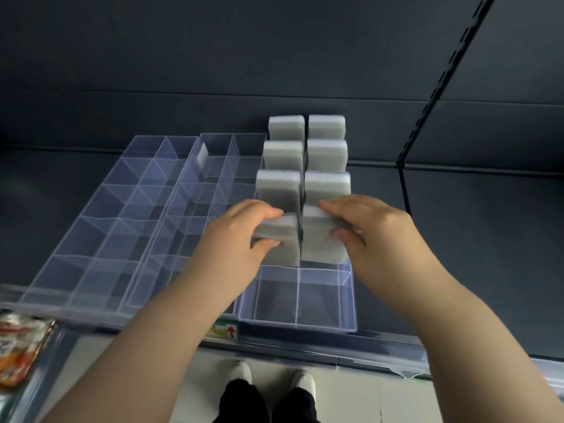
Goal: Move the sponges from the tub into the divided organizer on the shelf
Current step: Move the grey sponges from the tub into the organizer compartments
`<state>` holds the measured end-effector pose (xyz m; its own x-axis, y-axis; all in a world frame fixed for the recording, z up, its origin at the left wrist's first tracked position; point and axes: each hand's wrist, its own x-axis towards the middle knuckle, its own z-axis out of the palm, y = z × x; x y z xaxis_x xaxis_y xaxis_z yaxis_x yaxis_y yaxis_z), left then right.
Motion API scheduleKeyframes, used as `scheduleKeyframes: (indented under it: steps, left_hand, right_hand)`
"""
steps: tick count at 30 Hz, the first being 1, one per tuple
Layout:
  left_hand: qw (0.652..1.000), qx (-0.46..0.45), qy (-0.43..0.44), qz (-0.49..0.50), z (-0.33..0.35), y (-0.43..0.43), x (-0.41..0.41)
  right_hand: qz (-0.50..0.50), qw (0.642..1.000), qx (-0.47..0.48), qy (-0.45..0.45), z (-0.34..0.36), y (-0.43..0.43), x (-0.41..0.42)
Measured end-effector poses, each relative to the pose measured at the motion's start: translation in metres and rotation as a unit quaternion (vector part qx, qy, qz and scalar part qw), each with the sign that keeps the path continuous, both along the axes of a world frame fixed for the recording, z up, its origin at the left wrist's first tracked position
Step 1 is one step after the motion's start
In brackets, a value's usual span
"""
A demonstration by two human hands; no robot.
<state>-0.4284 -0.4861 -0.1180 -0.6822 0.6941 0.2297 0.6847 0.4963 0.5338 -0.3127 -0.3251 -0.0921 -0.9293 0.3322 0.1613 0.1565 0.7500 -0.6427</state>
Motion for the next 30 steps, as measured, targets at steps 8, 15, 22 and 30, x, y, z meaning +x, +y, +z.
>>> scheduleKeyframes:
  steps: [8, 15, 22, 30]
  left_hand:
    - [1.000, 0.018, -0.011, 0.011, -0.002, 0.001, 0.001]
    - [0.999, 0.005, -0.033, 0.023, 0.001, 0.001, 0.000]
    - [0.999, -0.027, -0.037, -0.014, 0.007, -0.001, -0.002]
    - [0.994, -0.076, 0.025, -0.069, 0.028, -0.011, -0.005]
  right_hand:
    - [0.018, 0.999, 0.016, -0.023, 0.000, 0.004, -0.002]
    - [0.011, 0.999, -0.024, -0.028, -0.010, 0.010, -0.001]
    - [0.038, 0.999, 0.027, -0.025, -0.010, 0.010, 0.000]
    - [0.006, 0.992, 0.114, -0.058, 0.013, 0.003, 0.007]
